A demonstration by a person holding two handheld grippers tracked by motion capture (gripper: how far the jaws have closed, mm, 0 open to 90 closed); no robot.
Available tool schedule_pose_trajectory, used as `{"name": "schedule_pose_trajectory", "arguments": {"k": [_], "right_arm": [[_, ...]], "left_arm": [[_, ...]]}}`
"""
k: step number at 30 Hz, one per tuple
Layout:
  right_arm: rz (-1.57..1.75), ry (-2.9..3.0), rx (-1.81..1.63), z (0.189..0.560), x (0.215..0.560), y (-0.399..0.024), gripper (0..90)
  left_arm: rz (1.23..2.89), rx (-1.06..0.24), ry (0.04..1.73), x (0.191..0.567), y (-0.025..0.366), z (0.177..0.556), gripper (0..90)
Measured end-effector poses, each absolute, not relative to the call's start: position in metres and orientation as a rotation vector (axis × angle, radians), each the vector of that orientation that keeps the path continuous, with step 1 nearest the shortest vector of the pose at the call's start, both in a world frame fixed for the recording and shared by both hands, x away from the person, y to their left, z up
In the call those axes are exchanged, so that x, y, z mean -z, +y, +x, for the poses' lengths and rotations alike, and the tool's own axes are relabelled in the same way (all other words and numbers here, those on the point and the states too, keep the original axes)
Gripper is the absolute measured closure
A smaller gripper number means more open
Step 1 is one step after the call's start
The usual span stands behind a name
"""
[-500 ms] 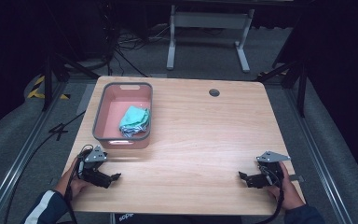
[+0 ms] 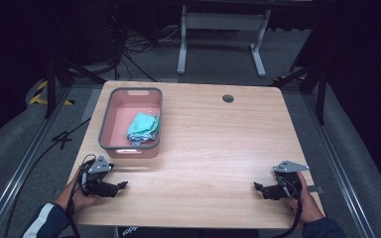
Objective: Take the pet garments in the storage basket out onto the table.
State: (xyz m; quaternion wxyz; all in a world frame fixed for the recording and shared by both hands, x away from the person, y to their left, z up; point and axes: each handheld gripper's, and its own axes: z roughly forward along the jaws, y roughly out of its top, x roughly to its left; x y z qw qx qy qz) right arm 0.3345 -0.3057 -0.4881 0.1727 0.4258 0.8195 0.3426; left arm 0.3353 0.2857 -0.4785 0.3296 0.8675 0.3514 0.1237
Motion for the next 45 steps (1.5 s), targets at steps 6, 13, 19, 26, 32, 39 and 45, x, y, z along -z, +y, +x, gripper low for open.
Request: {"name": "schedule_pose_trajectory", "arguments": {"k": [6,13,19,26,32,39,45], "right_arm": [[1.203,2.327,-0.968,0.335,0.488,-0.306,0.0],[1.208,2.325,-0.973,0.334,0.488,-0.306,0.0],[1.207,2.326,-0.972,0.335,0.488,-0.306,0.0],[1.205,2.327,-0.971,0.335,0.488,-0.306,0.1],[1.207,2.326,-0.972,0.335,0.488,-0.306,0.0],[1.202,2.328,-0.969,0.335,0.488,-0.306,0.0],[1.201,2.328,-0.969,0.334,0.488,-0.306,0.0]], "left_arm": [[2.325,-0.337,0.901,0.473,0.291,0.337,19.2],[2.299,-0.344,0.898,0.461,0.299,0.331,18.3],[2.260,-0.315,0.868,0.450,0.304,0.329,17.4],[2.209,-0.371,0.883,0.430,0.309,0.328,17.5],[2.160,-0.419,0.899,0.409,0.313,0.331,19.4],[2.166,-0.457,0.899,0.397,0.313,0.333,19.4],[2.156,-0.489,0.880,0.379,0.311,0.340,19.3]]}}
